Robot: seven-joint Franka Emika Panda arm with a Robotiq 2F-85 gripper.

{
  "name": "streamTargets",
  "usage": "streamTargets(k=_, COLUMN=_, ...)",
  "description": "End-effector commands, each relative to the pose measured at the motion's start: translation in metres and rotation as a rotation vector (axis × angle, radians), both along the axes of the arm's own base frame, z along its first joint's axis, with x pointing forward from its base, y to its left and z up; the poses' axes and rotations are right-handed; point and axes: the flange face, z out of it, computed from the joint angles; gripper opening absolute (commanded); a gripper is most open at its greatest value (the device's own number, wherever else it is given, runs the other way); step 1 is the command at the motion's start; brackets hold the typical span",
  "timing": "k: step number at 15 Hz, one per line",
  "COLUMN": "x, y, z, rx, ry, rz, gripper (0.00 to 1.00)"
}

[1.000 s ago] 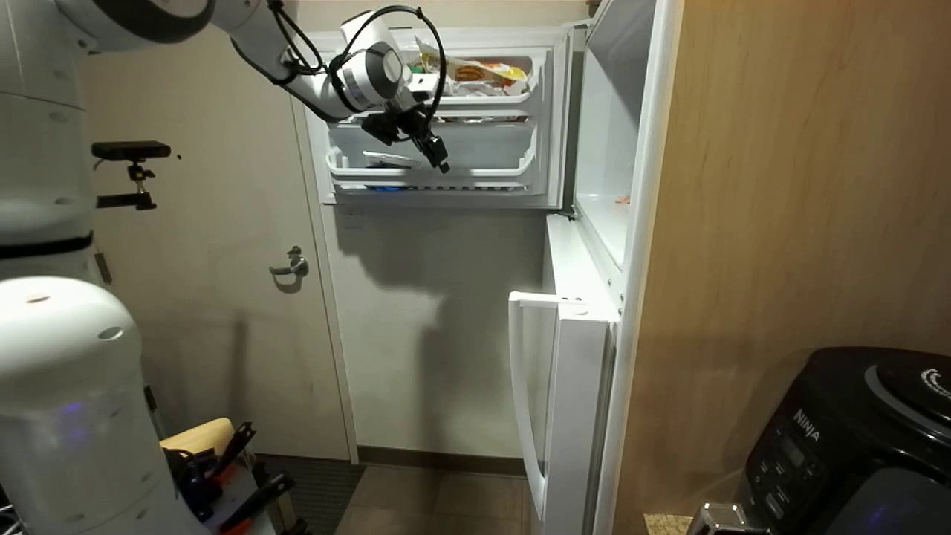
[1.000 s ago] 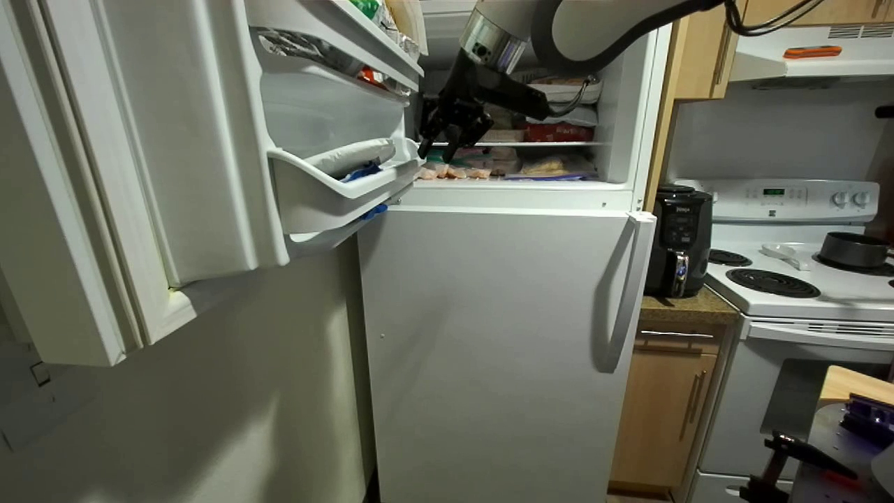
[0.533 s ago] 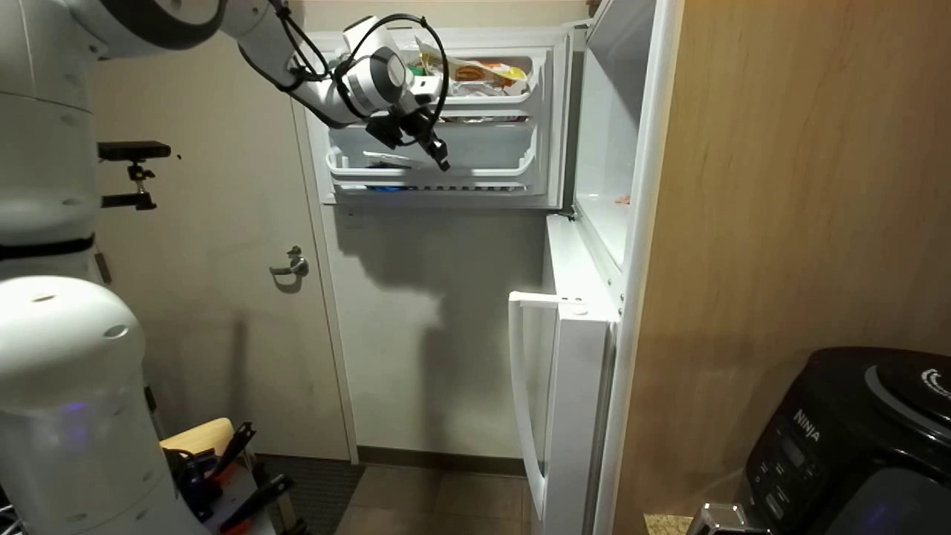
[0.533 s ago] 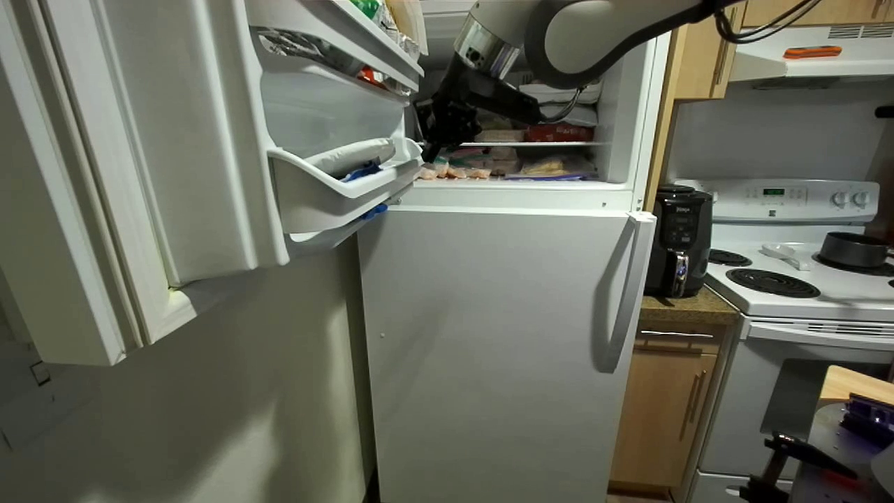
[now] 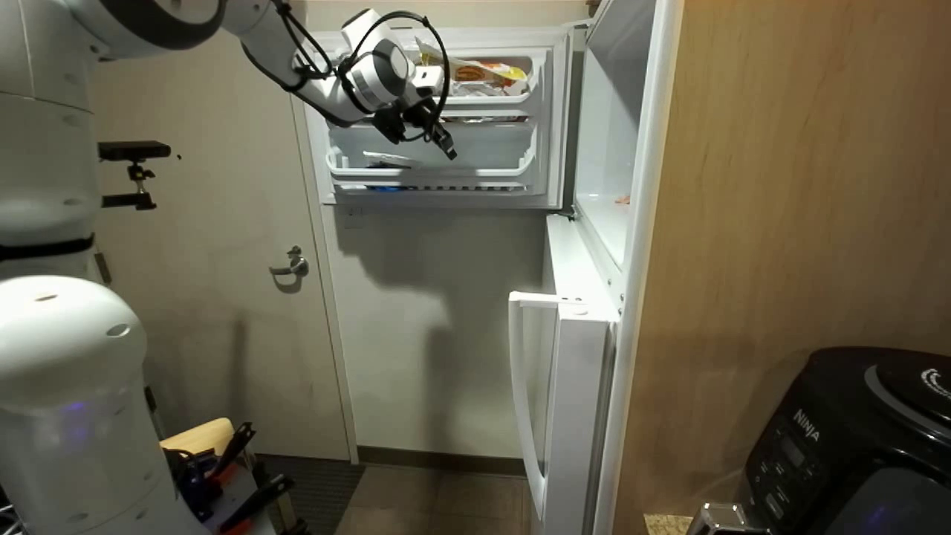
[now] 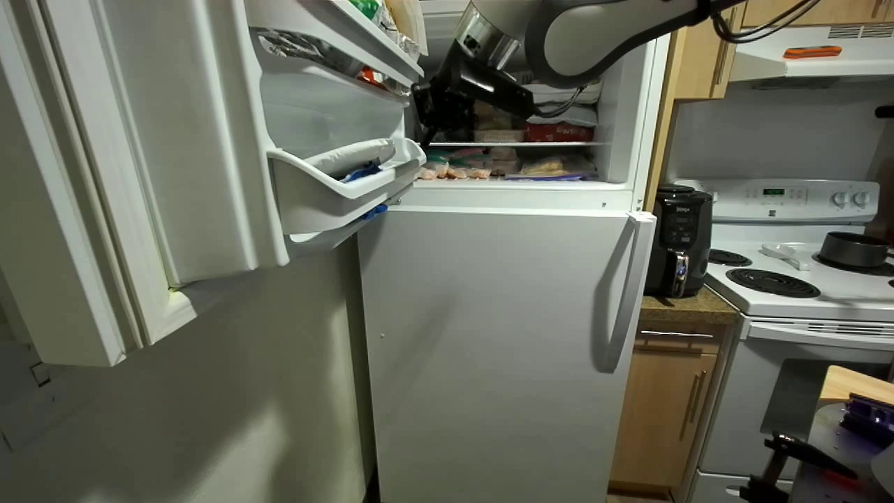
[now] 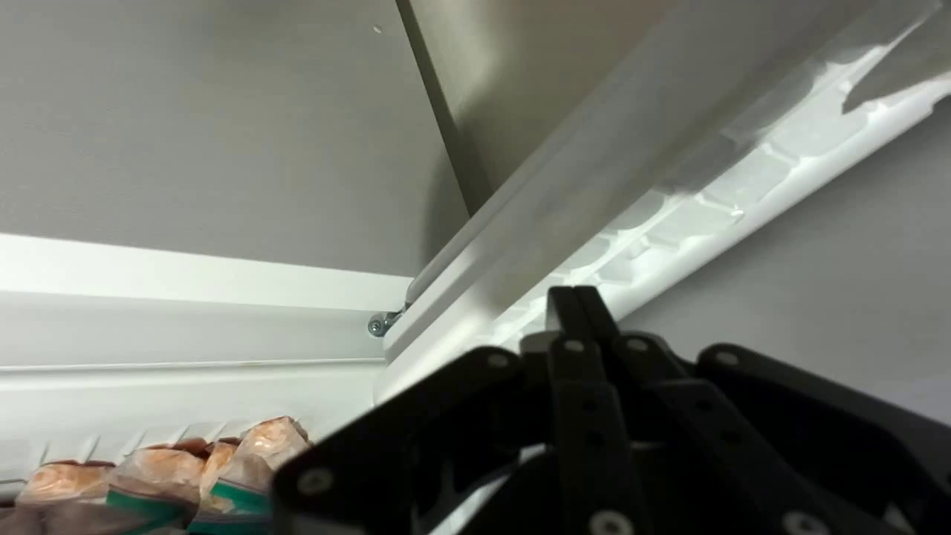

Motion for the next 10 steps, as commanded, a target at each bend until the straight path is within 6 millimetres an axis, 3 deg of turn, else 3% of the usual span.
streamTargets(k=1, x=0.004, y=0.006, z=-0.003, rx=0.041, ry=-0.026, rz=-0.015, gripper=0.0)
streamTargets(k=10, x=0.014, y=0.026, z=-0.008, rx=0.132, ry=-0.035, rz=0.037, gripper=0.0)
